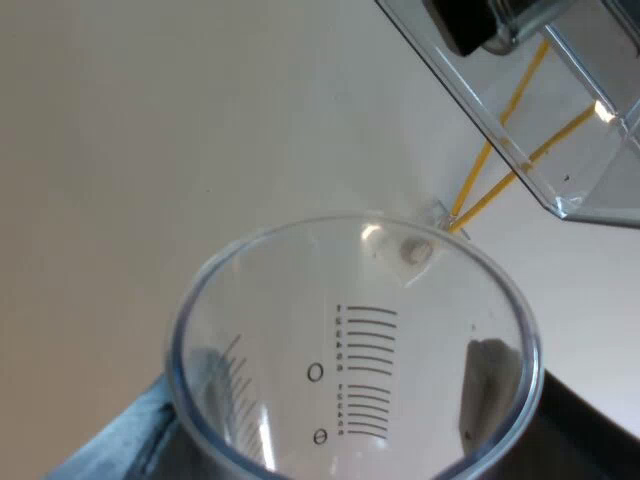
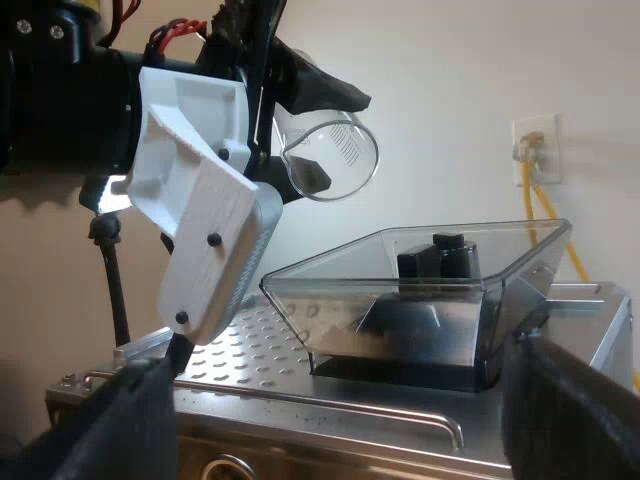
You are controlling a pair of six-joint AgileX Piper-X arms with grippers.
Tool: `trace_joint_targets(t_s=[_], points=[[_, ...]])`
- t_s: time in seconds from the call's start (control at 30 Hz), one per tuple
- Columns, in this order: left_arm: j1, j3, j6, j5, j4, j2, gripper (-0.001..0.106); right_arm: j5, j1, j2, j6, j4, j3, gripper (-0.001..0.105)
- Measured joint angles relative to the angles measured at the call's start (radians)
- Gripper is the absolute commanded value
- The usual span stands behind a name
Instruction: Pour the beans into the coffee machine
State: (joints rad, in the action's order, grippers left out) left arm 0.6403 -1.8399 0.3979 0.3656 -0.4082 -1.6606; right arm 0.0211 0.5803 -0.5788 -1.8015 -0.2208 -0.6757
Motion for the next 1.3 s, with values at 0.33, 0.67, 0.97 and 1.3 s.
trace_joint_targets(t_s=[0.33, 0.67, 0.97, 1.3], points=[[0.000, 0.000, -0.116, -0.038, 0.000, 0.000, 0.019, 0.000, 0.000, 0.000, 0.000, 0.000, 0.000, 0.069], [0.000, 0.000, -0.497, 0.049, 0.000, 0.003, 0.019, 0.000, 0.000, 0.000, 0.000, 0.000, 0.000, 0.069], [0.000, 0.000, -0.907, 0.207, 0.000, 0.048, 0.019, -0.002, 0.000, 0.000, 0.001, 0.000, 0.000, 0.069], [0.000, 0.000, -1.219, 0.235, -0.192, 0.132, 0.019, -0.063, 0.000, 0.000, -0.003, 0.015, 0.000, 0.069]])
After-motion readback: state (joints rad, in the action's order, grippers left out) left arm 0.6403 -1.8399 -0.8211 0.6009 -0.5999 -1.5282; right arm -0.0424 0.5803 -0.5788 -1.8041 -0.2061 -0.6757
